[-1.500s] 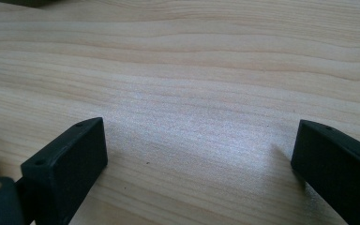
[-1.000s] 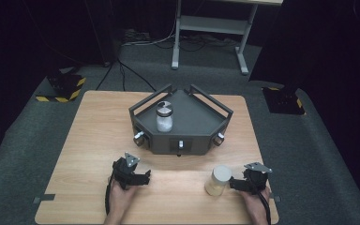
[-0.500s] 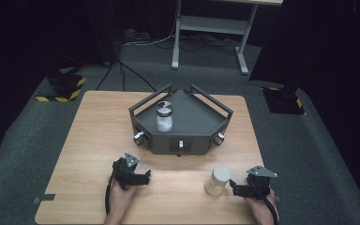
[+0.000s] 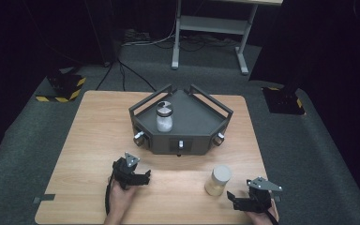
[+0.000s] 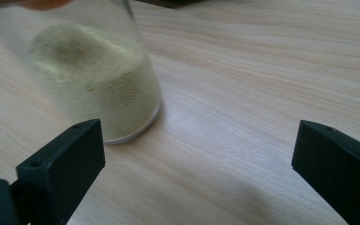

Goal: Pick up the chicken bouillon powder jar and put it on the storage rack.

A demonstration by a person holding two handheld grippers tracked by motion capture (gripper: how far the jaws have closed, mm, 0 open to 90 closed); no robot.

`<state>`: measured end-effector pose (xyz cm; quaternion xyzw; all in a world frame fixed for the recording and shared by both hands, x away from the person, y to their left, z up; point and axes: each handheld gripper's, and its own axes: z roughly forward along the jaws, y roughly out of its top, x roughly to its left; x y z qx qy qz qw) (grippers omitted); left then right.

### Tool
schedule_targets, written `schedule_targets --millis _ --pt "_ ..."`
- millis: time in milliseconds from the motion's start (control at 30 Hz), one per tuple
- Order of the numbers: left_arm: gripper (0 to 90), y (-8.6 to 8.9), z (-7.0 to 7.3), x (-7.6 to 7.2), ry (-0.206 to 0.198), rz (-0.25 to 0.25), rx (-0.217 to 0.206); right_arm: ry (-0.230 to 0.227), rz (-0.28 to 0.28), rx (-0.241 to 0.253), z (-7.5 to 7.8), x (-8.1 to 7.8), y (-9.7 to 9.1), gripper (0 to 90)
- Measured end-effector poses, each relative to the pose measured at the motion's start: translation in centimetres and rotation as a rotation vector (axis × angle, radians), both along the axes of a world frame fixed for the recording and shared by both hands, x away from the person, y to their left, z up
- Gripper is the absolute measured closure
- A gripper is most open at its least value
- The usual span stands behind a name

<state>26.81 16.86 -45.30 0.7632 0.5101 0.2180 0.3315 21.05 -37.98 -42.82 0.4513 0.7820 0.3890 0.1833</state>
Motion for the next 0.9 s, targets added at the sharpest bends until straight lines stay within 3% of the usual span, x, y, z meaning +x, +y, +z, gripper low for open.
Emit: schedule_targets --millis 367,900 --pt "3.8 0.0 0.0 0.0 0.0 0.0 0.001 -0.018 0.097 0.037 -0.1 -0.3 1.1 3.9" --pt "3.8 0.0 0.0 0.0 0.0 0.0 0.0 -0.084 0.13 0.085 -0.1 0.7 2.9 10.6"
